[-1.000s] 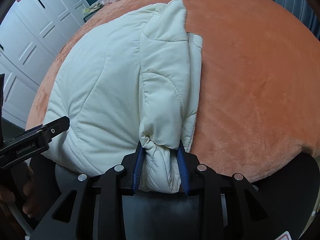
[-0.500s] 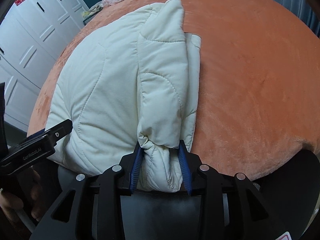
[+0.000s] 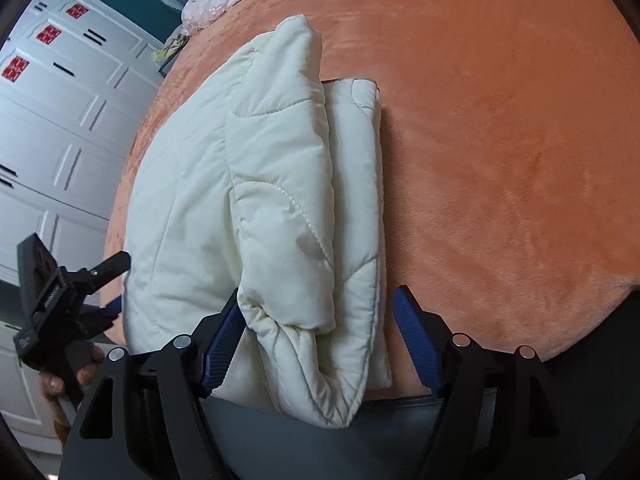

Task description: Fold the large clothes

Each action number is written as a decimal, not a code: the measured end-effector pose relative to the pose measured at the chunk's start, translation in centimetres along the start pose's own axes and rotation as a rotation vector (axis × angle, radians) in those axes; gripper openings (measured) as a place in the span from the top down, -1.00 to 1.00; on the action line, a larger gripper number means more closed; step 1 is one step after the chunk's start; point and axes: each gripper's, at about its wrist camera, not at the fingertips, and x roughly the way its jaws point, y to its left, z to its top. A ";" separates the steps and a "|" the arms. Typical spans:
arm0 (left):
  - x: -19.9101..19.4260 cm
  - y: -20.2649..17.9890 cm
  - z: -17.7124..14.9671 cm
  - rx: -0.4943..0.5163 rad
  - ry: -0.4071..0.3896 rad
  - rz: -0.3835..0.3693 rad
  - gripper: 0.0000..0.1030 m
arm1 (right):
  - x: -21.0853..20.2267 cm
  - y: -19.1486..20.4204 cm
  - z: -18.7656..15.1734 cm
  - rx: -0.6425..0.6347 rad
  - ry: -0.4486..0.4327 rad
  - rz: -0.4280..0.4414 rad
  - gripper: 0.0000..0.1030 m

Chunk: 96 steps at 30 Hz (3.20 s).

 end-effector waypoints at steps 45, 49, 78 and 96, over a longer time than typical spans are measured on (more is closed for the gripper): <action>-11.0 -18.1 -1.3 0.429 -0.340 -0.061 -0.37 | -15.3 4.5 -0.9 -0.162 -0.434 0.010 0.42; -13.5 -20.2 -1.5 0.471 -0.403 -0.107 -0.35 | -19.0 5.8 -1.2 -0.210 -0.531 -0.005 0.44; -29.2 -18.7 5.8 0.522 -0.901 -0.388 -0.40 | -30.2 21.8 7.0 -0.600 -0.925 0.059 0.45; -3.7 1.3 6.3 0.226 -0.307 0.148 -0.53 | -0.6 3.8 3.8 -0.067 -0.245 0.053 0.04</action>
